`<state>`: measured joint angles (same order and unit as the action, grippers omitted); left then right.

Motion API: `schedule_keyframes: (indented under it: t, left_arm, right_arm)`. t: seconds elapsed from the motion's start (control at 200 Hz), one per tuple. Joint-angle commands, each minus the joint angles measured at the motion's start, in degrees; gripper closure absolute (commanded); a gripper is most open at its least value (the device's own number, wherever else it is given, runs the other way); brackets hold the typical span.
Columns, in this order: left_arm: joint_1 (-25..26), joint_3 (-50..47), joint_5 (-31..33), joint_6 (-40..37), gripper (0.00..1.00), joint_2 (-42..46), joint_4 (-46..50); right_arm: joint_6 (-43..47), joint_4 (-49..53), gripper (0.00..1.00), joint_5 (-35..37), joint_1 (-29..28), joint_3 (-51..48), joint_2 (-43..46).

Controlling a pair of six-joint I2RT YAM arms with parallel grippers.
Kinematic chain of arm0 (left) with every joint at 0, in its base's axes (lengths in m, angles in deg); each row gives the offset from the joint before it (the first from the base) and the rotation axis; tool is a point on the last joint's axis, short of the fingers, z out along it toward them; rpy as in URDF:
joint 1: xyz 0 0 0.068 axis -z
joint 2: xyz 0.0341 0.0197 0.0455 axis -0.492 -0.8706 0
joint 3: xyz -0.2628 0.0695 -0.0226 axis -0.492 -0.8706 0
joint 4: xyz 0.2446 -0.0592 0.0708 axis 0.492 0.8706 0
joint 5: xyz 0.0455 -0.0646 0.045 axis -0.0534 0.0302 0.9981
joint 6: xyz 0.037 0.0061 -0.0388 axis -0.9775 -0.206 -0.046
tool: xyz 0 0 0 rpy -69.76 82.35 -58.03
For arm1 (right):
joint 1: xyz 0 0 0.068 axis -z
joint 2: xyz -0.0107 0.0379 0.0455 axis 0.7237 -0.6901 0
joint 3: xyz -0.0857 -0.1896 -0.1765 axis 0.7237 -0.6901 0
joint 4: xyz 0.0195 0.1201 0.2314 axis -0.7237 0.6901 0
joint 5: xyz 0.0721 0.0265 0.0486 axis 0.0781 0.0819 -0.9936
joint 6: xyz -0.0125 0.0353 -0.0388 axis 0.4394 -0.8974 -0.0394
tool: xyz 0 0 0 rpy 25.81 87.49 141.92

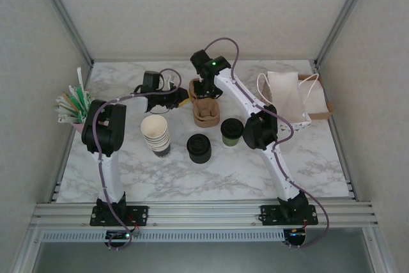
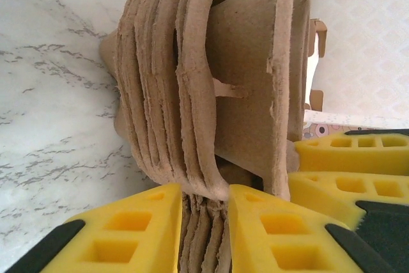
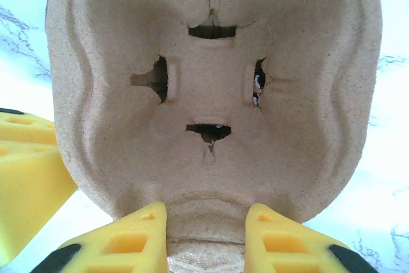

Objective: Pack the takeout coffee

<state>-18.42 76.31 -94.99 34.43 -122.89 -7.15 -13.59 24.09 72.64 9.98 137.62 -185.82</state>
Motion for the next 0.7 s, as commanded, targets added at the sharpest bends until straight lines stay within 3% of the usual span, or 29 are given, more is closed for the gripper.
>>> schedule_keyframes:
  t: [0.0,0.28,0.471,0.696]
  left_arm:
    - [-0.4,-0.9,-1.6,0.7,0.75,-0.7,-1.9]
    - [-0.5,-0.9,2.1,0.6,0.7,3.8,-0.7]
    - [-0.5,-0.8,4.8,1.9,0.55,8.4,-1.0]
    - [-0.5,-1.3,8.1,2.6,0.32,15.6,0.1]
  right_arm:
    - [-0.9,0.2,0.78,-0.4,0.3,-0.9,3.1]
    - [-0.3,-0.6,0.79,0.3,0.2,-2.9,8.7]
    - [-0.1,-2.7,0.78,0.0,0.1,-6.4,15.5]
    - [0.1,-4.3,0.79,-1.6,-0.6,-8.8,23.5]
